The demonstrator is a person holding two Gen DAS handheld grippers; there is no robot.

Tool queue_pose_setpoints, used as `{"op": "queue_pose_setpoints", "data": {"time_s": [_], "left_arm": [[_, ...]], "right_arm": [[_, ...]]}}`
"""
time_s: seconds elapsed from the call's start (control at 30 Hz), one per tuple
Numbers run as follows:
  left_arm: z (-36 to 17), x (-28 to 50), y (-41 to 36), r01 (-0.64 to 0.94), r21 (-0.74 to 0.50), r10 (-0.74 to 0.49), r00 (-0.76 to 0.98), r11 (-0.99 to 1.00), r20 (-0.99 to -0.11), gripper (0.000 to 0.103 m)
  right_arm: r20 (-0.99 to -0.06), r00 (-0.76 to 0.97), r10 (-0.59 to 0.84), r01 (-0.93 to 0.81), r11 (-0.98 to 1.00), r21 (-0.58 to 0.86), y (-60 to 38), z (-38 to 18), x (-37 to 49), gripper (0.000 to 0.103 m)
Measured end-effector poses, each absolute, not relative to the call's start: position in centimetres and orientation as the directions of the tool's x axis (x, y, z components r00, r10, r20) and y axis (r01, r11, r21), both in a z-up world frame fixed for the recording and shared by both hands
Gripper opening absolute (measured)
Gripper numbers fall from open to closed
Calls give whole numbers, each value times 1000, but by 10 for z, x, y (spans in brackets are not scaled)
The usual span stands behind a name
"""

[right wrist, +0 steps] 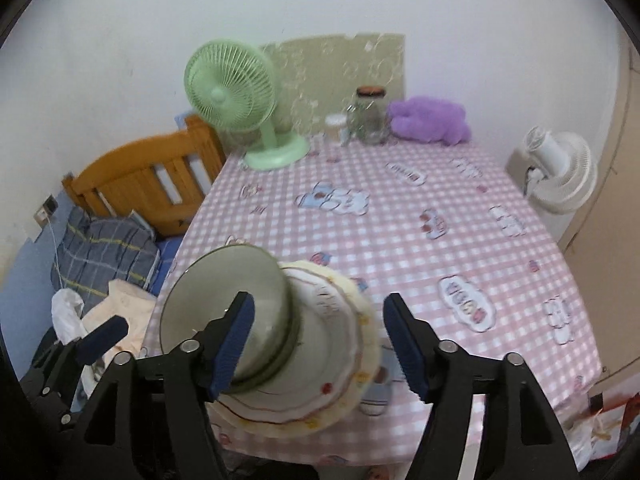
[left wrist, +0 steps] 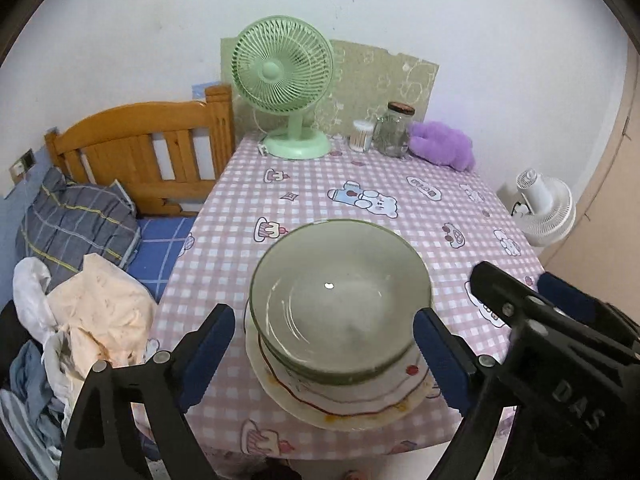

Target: Organize plates and bowls

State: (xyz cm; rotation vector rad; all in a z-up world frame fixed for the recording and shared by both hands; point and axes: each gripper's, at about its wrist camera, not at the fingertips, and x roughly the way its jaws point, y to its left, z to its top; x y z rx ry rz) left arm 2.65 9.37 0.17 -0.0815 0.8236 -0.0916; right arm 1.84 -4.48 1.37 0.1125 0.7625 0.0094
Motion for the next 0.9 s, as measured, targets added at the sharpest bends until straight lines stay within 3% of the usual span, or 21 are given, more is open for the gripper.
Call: {"op": "queue_pose_setpoints", "data": {"time_s": [0.13,0.9], "left_arm": [[-3,6,81,28,-79,-76,712,996,-698,92],[-41,-62,32,39,-34,-51,789,999,-613,97]], "right_arm": [[-646,762,39,10,997,72,-61,10,-8,83],[-559,828,-32,71,996,48,-139,-40,-90,86]]}}
